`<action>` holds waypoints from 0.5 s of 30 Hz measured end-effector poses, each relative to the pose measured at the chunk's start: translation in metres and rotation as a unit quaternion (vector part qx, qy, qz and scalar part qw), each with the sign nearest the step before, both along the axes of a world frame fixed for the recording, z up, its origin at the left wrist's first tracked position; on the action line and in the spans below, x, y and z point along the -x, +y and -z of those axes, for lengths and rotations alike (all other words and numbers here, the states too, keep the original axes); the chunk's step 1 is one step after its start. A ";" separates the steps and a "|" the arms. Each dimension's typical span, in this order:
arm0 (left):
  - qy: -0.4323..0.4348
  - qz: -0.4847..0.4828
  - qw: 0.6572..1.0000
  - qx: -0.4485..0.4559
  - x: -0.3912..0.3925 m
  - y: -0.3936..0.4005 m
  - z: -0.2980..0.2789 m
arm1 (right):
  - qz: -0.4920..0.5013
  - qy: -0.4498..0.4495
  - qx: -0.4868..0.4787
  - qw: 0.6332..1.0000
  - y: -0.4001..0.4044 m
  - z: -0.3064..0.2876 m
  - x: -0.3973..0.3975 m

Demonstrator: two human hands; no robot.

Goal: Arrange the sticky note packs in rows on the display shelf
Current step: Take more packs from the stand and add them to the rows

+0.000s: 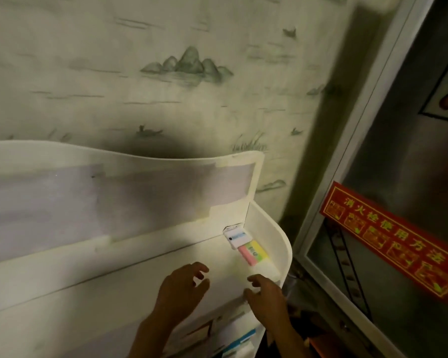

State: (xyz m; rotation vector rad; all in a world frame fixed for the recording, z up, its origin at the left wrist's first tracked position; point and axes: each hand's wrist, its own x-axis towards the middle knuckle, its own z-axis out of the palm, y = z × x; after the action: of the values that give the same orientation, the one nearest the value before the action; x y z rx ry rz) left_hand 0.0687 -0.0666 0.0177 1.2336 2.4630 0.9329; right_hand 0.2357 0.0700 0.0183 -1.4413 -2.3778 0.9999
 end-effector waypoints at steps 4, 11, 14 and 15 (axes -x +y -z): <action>-0.009 -0.017 1.000 0.016 0.008 0.037 0.011 | -0.004 -0.044 -0.018 0.999 0.050 0.011 0.022; -0.036 -0.126 0.991 0.035 0.016 0.111 0.026 | -0.009 -0.117 -0.074 0.990 0.115 0.035 0.062; -0.039 -0.178 0.982 0.048 0.016 0.142 0.034 | -0.032 -0.161 -0.088 0.983 0.135 0.044 0.073; -0.044 -0.195 0.979 0.051 0.017 0.152 0.038 | -0.036 -0.178 -0.094 0.979 0.140 0.048 0.076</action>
State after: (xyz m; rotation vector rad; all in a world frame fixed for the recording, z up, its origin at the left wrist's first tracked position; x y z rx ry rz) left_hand 0.0517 0.0854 -0.0201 0.6714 2.6913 0.9112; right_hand 0.1601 0.2101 -0.0294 -1.5822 -2.7021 0.5446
